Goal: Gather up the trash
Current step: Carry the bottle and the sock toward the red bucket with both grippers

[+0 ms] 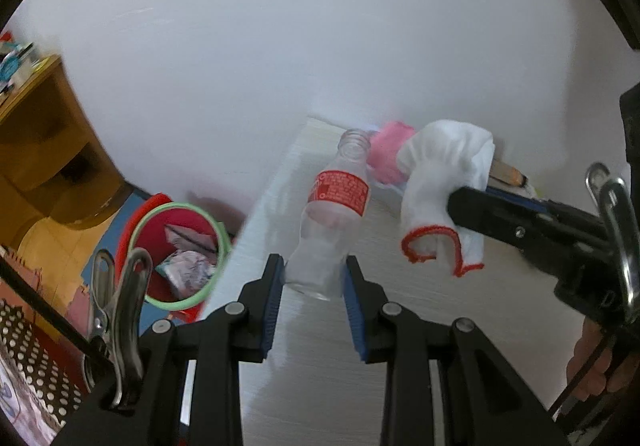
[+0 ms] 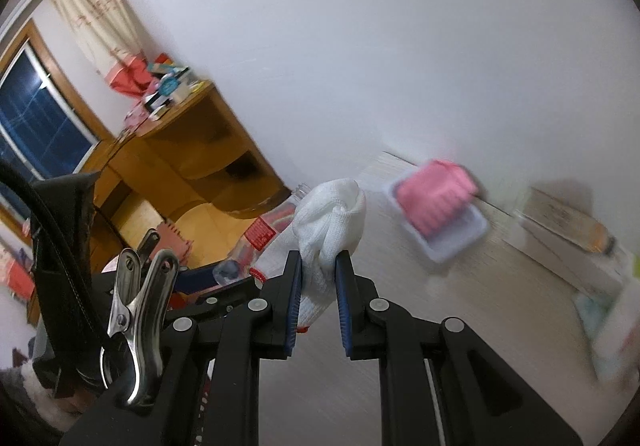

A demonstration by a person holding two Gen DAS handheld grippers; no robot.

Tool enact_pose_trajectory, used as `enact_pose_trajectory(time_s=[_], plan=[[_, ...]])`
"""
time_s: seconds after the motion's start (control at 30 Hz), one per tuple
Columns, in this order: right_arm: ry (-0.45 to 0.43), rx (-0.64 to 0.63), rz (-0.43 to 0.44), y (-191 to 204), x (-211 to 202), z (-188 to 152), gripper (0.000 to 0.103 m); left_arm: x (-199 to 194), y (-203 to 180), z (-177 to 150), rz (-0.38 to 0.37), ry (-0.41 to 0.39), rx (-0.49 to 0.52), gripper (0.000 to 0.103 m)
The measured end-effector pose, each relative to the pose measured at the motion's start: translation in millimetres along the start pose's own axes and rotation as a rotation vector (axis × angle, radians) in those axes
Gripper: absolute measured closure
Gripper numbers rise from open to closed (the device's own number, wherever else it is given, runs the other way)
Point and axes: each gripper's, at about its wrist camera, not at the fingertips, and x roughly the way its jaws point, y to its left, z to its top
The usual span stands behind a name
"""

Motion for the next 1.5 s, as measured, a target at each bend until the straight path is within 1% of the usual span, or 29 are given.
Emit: enact_pose_trajectory(time_s=[0.2, 0.37, 0.63, 0.73, 0.93, 1.03, 1.13, 1.27, 1.5], plan=[[0.029, -0.06, 0.048, 38, 38, 26, 0.086, -7, 50, 9, 0.037, -0.007, -0.075, 0.072], [0.047, -0.086, 0.076, 62, 66, 45, 0.086, -9, 89, 17, 0.072, -0.008, -0.131, 0.072], [0.099, -0.106, 0.095, 92, 116, 71, 0.086, 1, 146, 28, 0.096, -0.007, -0.212, 0.072], [0.129, -0.123, 0.084, 102, 137, 75, 0.086, 10, 168, 33, 0.103, -0.009, -0.236, 0.072], [0.17, -0.135, 0.068, 117, 177, 81, 0.086, 21, 198, 39, 0.128, -0.013, -0.264, 0.072], [0.183, -0.111, 0.083, 118, 194, 84, 0.086, 32, 215, 39, 0.131, -0.006, -0.288, 0.072], [0.192, -0.078, 0.096, 118, 208, 87, 0.086, 41, 228, 37, 0.153, 0.007, -0.29, 0.072], [0.202, -0.066, 0.095, 121, 227, 91, 0.086, 52, 236, 33, 0.164, 0.024, -0.292, 0.072], [0.237, -0.078, 0.095, 126, 255, 91, 0.086, 66, 251, 27, 0.159, 0.042, -0.313, 0.072]])
